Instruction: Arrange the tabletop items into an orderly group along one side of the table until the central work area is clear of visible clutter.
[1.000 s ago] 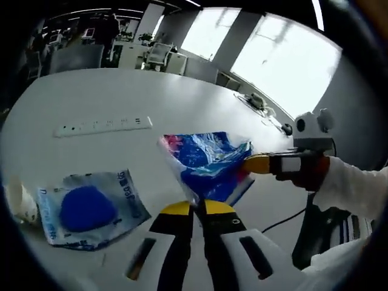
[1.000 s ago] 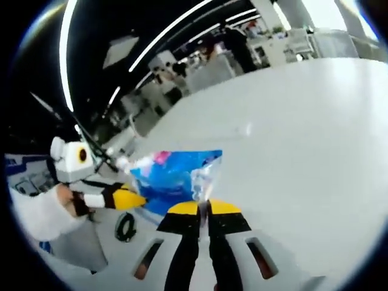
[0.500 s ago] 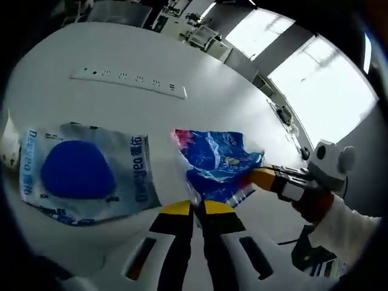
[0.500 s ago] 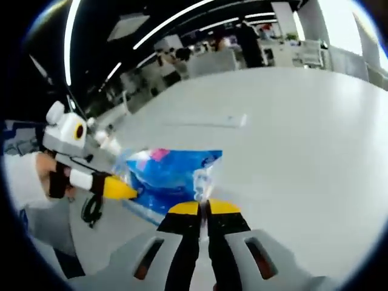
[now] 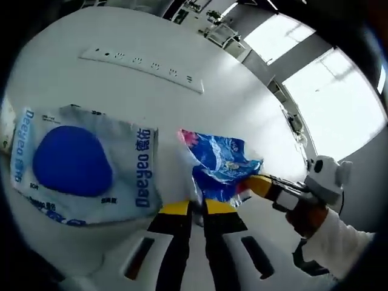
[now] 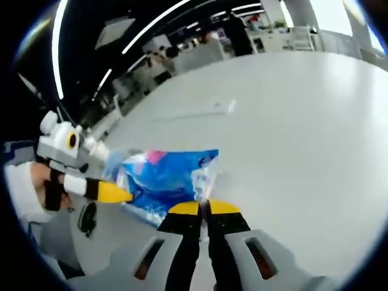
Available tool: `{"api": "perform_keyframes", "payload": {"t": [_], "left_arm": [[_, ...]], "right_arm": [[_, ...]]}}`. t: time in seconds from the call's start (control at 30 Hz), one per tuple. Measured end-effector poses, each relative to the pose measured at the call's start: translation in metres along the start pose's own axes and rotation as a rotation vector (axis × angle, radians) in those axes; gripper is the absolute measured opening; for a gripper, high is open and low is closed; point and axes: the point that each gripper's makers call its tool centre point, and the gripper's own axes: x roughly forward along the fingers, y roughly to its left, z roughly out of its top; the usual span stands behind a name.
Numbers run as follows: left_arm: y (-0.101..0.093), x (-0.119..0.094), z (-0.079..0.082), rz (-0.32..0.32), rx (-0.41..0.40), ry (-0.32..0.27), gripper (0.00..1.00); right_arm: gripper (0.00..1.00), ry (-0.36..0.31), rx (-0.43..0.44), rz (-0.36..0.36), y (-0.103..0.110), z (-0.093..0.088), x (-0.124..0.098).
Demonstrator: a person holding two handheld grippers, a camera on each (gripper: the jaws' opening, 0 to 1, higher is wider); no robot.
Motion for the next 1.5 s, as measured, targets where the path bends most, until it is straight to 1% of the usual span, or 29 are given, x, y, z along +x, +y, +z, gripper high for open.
{"api": "perform_keyframes", "payload": {"t": [0.13,0.2,0.27,0.3,0.4,0.57,0.63,0.77,0.83,0.87,0.97,1.03,1.17,1.23,1.3,1.33,1.43,1.5], "left_arm": [[-0.003,0.002,-0.004,-0.009,0.013,0.020,0.07],[-0.003,0.003,-0.006,-0.020,-0.010,0.025,0.09],[-0.005,0.003,-0.008,-0.039,-0.020,0.034,0.14],[-0.005,0.003,-0.009,-0.041,-0.015,0.032,0.15],[-0.005,0.001,-0.012,-0.045,-0.003,0.033,0.13],[-0.008,-0.004,-0.017,-0.066,-0.023,0.022,0.14],[-0.011,-0.007,-0.020,-0.086,-0.022,0.021,0.16],[-0.015,-0.015,-0.030,-0.125,-0.027,0.015,0.20],[-0.019,-0.020,-0.036,-0.155,-0.036,0.008,0.22],[-0.021,-0.023,-0.040,-0.178,-0.039,0.006,0.23],[-0.022,-0.029,-0.052,-0.195,-0.050,0.005,0.23],[-0.022,-0.031,-0.059,-0.204,-0.063,0.003,0.24],[-0.025,-0.038,-0.068,-0.231,-0.099,-0.007,0.27],[-0.027,-0.042,-0.072,-0.239,-0.101,-0.010,0.30],[-0.029,-0.049,-0.077,-0.251,-0.107,-0.019,0.34],[-0.029,-0.051,-0.078,-0.256,-0.111,-0.026,0.36],[-0.034,-0.060,-0.078,-0.290,-0.124,-0.059,0.42],[-0.037,-0.066,-0.076,-0.309,-0.119,-0.079,0.45]], "right_arm": [[0.01,0.014,0.008,-0.006,-0.005,-0.005,0.005],[0.00,0.009,0.052,-0.033,-0.011,-0.007,0.007],[0.00,-0.006,0.109,-0.039,-0.013,-0.007,0.008],[0.00,-0.005,0.105,-0.037,-0.013,-0.007,0.008],[0.00,-0.003,0.092,-0.039,-0.011,-0.007,0.011],[0.01,-0.004,0.094,-0.043,-0.010,-0.006,0.014],[0.01,-0.001,0.094,-0.041,-0.010,-0.005,0.015],[0.02,0.010,0.097,-0.047,-0.011,-0.006,0.015],[0.02,0.011,0.089,-0.047,-0.010,-0.006,0.015],[0.03,0.013,0.083,-0.047,-0.010,-0.006,0.015],[0.04,0.019,0.042,-0.055,-0.008,-0.006,0.015],[0.06,0.021,0.031,-0.062,-0.007,-0.006,0.015],[0.12,0.041,-0.007,-0.072,-0.003,-0.009,0.013],[0.14,0.047,-0.007,-0.076,-0.004,-0.010,0.011],[0.21,0.044,-0.011,-0.083,-0.001,-0.011,0.005],[0.25,0.043,-0.014,-0.085,-0.001,-0.011,0.004],[0.33,0.039,-0.031,-0.090,0.002,-0.013,-0.001],[0.36,0.034,-0.034,-0.090,0.004,-0.014,-0.004]]}}
